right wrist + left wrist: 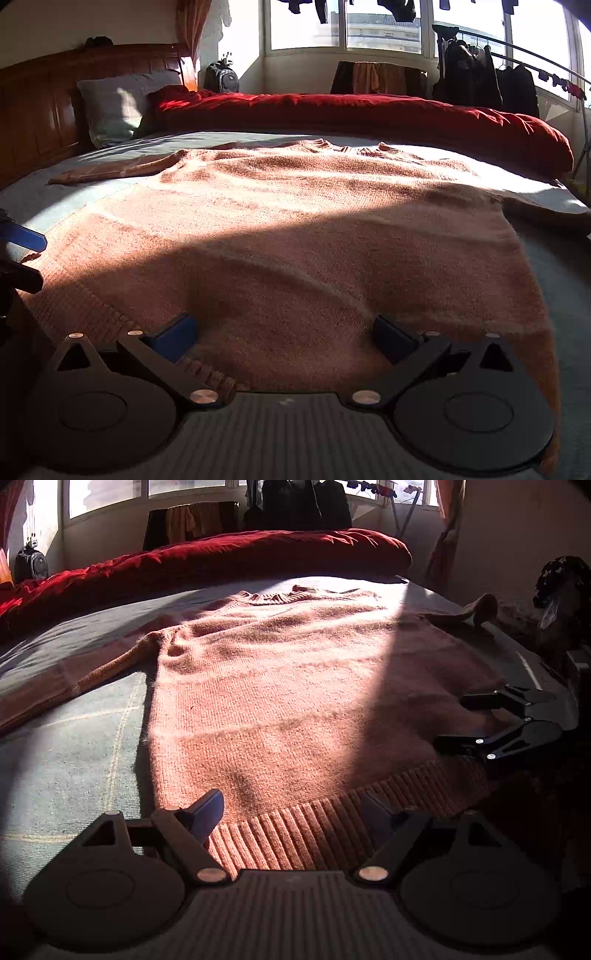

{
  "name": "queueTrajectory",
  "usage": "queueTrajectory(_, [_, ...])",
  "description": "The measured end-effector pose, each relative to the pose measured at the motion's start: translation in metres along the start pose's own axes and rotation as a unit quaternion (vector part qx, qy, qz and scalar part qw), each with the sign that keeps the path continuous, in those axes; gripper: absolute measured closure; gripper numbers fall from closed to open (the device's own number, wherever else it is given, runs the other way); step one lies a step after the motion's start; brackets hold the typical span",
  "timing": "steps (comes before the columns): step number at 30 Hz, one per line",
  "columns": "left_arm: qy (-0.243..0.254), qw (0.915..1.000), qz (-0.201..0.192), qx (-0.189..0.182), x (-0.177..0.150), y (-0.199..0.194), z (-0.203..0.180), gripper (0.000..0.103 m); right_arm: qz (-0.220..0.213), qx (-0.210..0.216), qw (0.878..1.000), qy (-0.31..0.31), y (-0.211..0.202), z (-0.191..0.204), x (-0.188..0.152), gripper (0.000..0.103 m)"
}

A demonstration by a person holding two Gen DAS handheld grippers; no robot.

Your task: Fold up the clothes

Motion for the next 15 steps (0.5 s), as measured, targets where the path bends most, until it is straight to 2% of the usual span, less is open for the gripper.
queueTrajectory(4, [-0.012,0.9999,-0.011,0.003,0.019,0.019,0.012,0.021,0.003,-0.006,1.0,0.0,-0.001,0.001,0.0,0.0])
queueTrajectory(7, [-0.054,0.9977,0.022,0.036,0.006,0.036,0.029,0.021,0.003,-0.011,1.0,-0.002,-0.007,0.0,-0.002,0.0])
queueTrajectory(12, [-0.079,0.9966,0.004,0.023,-0.015,0.01,0.028,0.021,0.0,-0.011,1.0,0.008,-0.016,-0.005,-0.009,0.0])
queueTrajectory(15, [-0.06,0.9978,-0.001,0.029,-0.011,-0.01,0.024,0.021,0.001,-0.016,1.0,0.014,-0.017,-0.006,-0.009,0.0])
Point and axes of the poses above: each gripper's, at about its wrist camera, not at the fingertips, and y roughly the way its jaws point, z to its left, x to its top, the point moved 6 cm from there along y, roughly the way its jaws point, and after that the axes turned 11 degrees about -x, right-handed, at the moved point
